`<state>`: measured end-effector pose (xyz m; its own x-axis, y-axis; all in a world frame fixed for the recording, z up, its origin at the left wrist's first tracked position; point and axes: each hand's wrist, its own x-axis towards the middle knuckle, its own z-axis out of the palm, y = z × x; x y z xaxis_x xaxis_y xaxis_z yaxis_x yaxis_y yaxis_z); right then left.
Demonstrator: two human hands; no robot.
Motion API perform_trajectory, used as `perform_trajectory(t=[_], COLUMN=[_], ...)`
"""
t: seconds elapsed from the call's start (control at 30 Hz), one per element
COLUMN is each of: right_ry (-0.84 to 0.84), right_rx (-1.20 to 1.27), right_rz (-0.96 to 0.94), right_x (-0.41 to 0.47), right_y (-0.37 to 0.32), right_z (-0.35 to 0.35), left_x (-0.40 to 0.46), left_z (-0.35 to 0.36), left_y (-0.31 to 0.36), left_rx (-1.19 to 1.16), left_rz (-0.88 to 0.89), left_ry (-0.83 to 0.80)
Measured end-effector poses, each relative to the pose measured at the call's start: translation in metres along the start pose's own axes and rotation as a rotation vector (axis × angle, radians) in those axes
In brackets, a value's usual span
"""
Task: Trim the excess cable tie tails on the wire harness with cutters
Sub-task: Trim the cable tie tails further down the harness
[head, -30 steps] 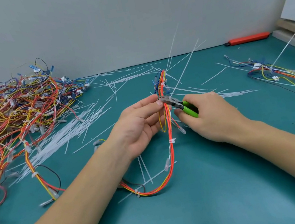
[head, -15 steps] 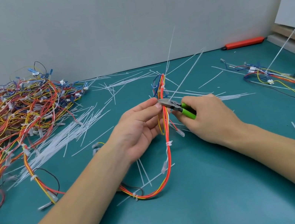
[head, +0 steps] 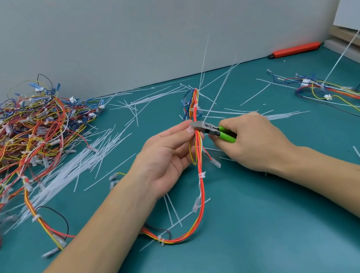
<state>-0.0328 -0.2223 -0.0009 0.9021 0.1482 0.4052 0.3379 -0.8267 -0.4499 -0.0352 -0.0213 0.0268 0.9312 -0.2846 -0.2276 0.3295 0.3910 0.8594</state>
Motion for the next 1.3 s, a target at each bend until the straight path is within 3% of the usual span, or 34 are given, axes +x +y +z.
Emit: perform_trajectory(t=[1.3], right_ry=[-0.033], right_rx=[0.075], right_rz=[-0.073], right_x=[0.0011], right_y=[-0.0004], right_z=[0.0018], left_x=[-0.0033], left_z=[0.0029], left_y=[0.0022], left_rx=[-0.018], left_rz=[-0.009], left_ry=[0.021])
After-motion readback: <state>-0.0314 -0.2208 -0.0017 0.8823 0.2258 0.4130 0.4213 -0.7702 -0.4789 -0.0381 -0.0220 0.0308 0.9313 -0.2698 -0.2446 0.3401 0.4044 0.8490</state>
